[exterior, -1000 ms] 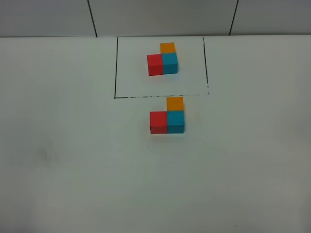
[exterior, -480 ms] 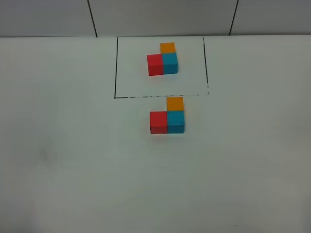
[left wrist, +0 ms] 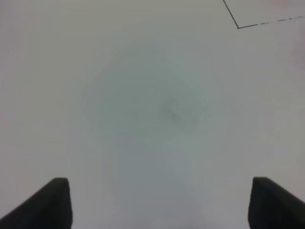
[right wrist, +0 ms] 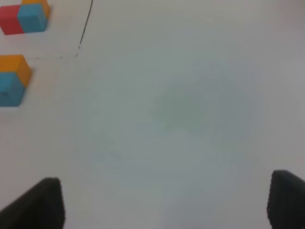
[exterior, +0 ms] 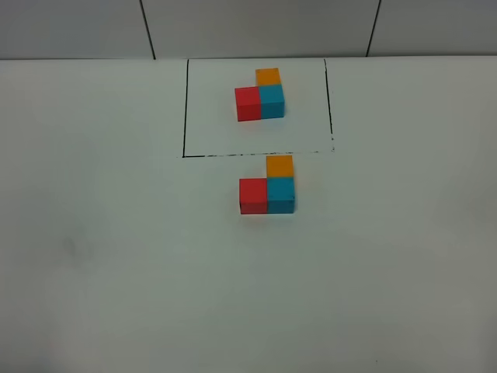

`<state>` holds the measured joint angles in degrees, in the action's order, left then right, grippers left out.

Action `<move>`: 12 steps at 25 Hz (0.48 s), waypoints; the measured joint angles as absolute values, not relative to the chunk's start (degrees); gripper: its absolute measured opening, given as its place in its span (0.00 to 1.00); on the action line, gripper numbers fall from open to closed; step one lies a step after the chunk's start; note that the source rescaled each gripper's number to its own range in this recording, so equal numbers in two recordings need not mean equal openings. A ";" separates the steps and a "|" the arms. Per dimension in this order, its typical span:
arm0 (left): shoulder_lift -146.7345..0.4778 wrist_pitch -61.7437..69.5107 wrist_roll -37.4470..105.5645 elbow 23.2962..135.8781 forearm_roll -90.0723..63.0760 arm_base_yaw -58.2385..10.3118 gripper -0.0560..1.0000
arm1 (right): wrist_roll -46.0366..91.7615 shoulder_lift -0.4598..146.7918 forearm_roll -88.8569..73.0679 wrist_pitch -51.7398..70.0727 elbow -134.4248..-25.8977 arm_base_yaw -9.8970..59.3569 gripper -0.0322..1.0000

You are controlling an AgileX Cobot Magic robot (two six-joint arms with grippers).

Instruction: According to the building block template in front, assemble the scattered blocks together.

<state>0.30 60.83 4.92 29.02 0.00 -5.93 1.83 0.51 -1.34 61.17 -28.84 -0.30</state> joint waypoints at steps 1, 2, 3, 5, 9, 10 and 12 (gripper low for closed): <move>0.30 60.83 4.92 29.02 0.00 -5.93 0.74 | 1.83 0.51 -1.34 61.17 -28.84 -0.30 0.74; 0.30 60.83 4.92 29.02 0.00 -5.93 0.74 | 1.83 0.51 -1.34 61.17 -28.84 -0.30 0.74; 0.30 60.83 4.92 29.02 0.00 -5.93 0.74 | 1.83 0.51 -1.34 61.17 -28.84 -0.30 0.74; 0.30 60.83 4.92 29.02 0.00 -5.93 0.74 | 1.83 0.51 -1.34 61.17 -28.84 -0.30 0.74; 0.30 60.83 4.92 29.02 0.00 -5.93 0.74 | 1.83 0.51 -1.34 61.17 -28.84 -0.30 0.74; 0.30 60.83 4.92 29.02 0.00 -5.93 0.74 | 1.83 0.51 -1.34 61.17 -28.84 -0.30 0.74; 0.30 60.83 4.92 29.02 0.00 -5.93 0.74 | 1.83 0.51 -1.34 61.17 -28.84 -0.30 0.74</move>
